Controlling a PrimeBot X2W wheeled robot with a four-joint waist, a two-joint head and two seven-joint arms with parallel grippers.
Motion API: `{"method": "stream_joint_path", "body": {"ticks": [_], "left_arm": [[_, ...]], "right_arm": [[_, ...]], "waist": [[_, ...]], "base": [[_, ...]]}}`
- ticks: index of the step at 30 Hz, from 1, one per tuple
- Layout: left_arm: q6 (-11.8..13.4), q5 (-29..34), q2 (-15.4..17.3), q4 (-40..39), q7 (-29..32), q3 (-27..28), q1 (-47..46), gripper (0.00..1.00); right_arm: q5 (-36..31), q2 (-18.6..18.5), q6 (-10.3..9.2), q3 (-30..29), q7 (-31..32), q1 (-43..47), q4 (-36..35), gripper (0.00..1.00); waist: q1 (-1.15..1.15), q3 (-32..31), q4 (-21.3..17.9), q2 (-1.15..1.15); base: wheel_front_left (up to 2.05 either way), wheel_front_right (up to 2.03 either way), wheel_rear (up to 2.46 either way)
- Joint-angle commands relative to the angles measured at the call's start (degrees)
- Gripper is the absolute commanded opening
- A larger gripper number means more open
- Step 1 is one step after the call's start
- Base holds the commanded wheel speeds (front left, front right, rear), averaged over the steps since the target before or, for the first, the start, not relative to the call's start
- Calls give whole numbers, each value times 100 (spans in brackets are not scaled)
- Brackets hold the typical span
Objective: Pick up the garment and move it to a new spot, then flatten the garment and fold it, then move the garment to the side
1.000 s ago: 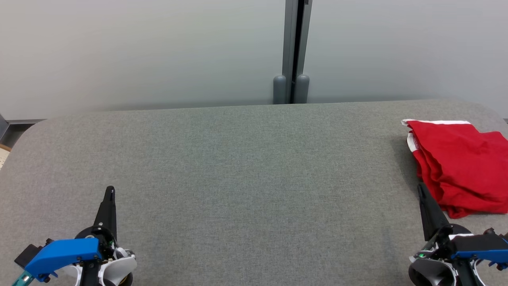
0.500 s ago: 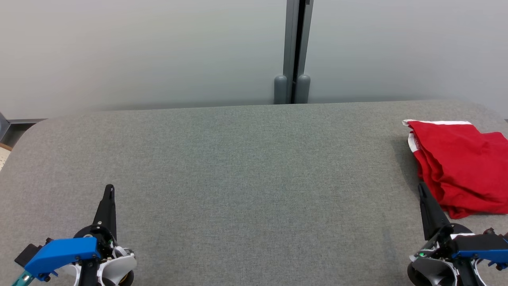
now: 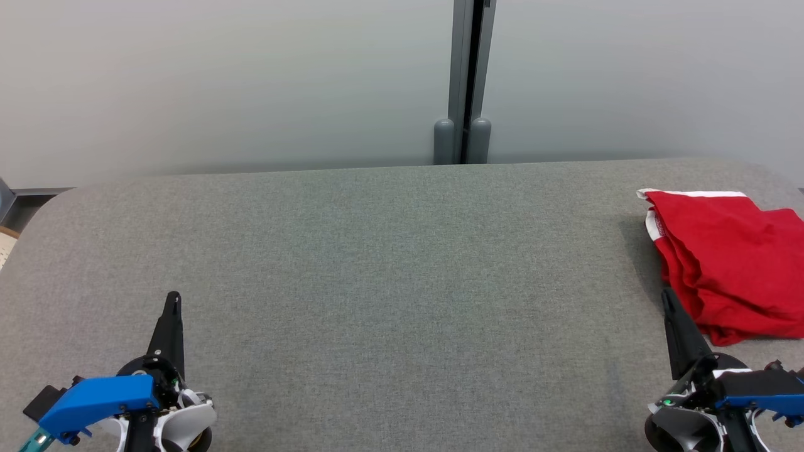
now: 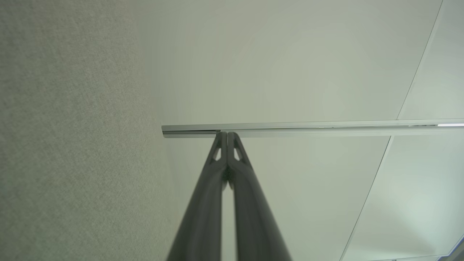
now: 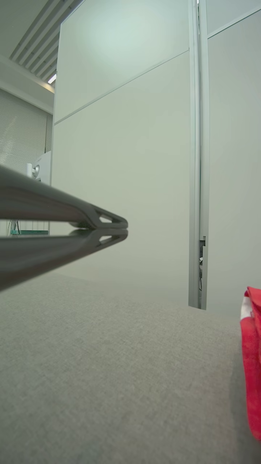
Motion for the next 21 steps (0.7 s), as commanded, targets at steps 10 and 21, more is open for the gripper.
{"method": "stream_joint_path", "body": {"ticks": [10,21], "left_arm": [[-25,-14,-4,-18,22,16,-59,0],[-25,-13,-4,-18,21,16,-59,0]], "right_arm": [[13,-19,3,-11,13,-55,5,0],[13,-19,4,-10,13,-55,5,0]], "waist": [[0,0,0,0],[0,0,0,0]], "base": [[0,0,0],[0,0,0]]}}
